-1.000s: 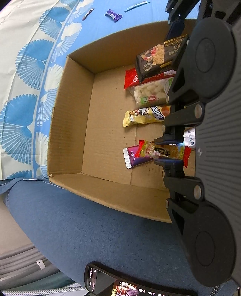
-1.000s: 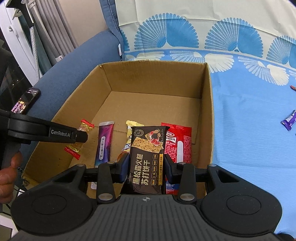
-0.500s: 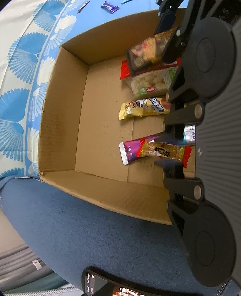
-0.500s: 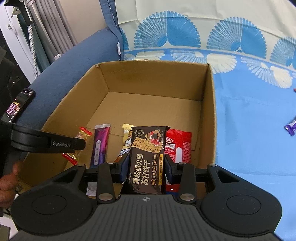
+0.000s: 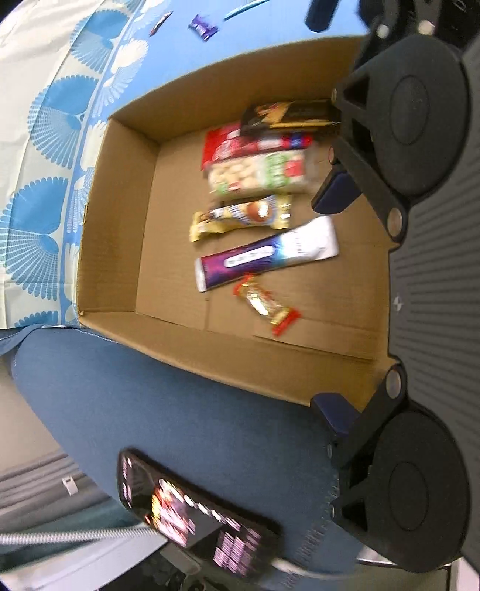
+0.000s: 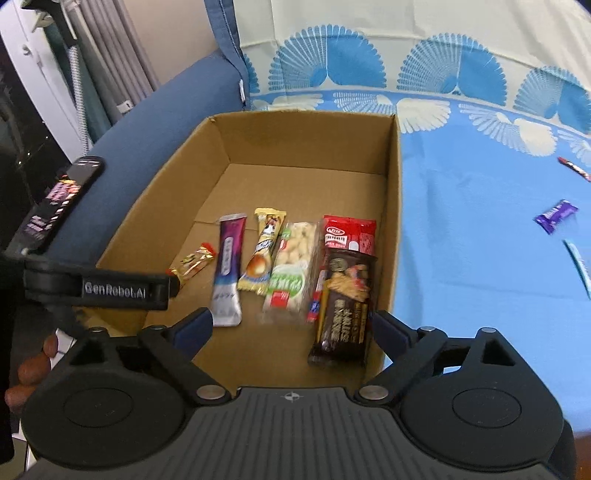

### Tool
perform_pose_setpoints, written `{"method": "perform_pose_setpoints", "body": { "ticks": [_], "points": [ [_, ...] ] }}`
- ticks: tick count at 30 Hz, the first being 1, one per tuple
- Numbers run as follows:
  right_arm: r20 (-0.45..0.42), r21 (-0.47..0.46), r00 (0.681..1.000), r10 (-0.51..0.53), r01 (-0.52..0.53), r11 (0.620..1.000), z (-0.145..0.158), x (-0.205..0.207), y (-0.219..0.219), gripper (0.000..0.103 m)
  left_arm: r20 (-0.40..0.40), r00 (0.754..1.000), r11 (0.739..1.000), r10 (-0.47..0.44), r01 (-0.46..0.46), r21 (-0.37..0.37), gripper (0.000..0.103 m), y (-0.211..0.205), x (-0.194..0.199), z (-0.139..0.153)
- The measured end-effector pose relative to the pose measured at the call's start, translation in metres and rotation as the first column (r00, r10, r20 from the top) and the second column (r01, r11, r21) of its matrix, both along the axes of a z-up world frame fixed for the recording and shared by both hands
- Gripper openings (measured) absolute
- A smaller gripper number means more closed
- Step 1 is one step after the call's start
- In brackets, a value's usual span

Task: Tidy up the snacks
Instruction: 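Open both tools to drop the candy and biscuit pack in the box, then grasp the purple candy bar with the left tool while the right tool grasps the red packet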

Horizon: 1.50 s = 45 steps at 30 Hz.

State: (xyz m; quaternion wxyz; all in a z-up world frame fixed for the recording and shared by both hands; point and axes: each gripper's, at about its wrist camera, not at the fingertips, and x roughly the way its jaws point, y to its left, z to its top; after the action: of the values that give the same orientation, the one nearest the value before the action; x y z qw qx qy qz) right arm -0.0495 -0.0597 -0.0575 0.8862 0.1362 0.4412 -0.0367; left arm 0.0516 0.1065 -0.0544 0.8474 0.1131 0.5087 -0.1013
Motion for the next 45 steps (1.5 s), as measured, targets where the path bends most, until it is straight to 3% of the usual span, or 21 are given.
{"method": "perform_pose_setpoints", "body": {
  "ticks": [6,22,32,45],
  "points": [
    [0.071,-0.028,0.997,0.015,-0.013,1.0,0.032,-0.044,0.017,0.098,0.07,0.998,0.999,-0.007,0.005,0.032,0.103,0.013,-0.046,0.025],
    [0.28,-0.079,0.96,0.015,0.007,0.997,0.088,-0.151,0.031,0.101,0.233,0.972,0.999,-0.044,0.047,-0.005,0.103,0.012,-0.153,0.087],
    [0.335,-0.068,0.942,0.003,0.021,0.997,0.095,-0.177,0.028,0.102,0.275,0.958,0.997,-0.08,0.079,0.016,0.103,0.002,-0.177,0.103],
    [0.358,-0.019,0.932,-0.056,0.067,0.998,0.086,-0.184,-0.003,0.102,0.222,0.968,0.993,-0.12,0.115,0.035,0.103,-0.034,-0.167,0.102]
  ]
}}
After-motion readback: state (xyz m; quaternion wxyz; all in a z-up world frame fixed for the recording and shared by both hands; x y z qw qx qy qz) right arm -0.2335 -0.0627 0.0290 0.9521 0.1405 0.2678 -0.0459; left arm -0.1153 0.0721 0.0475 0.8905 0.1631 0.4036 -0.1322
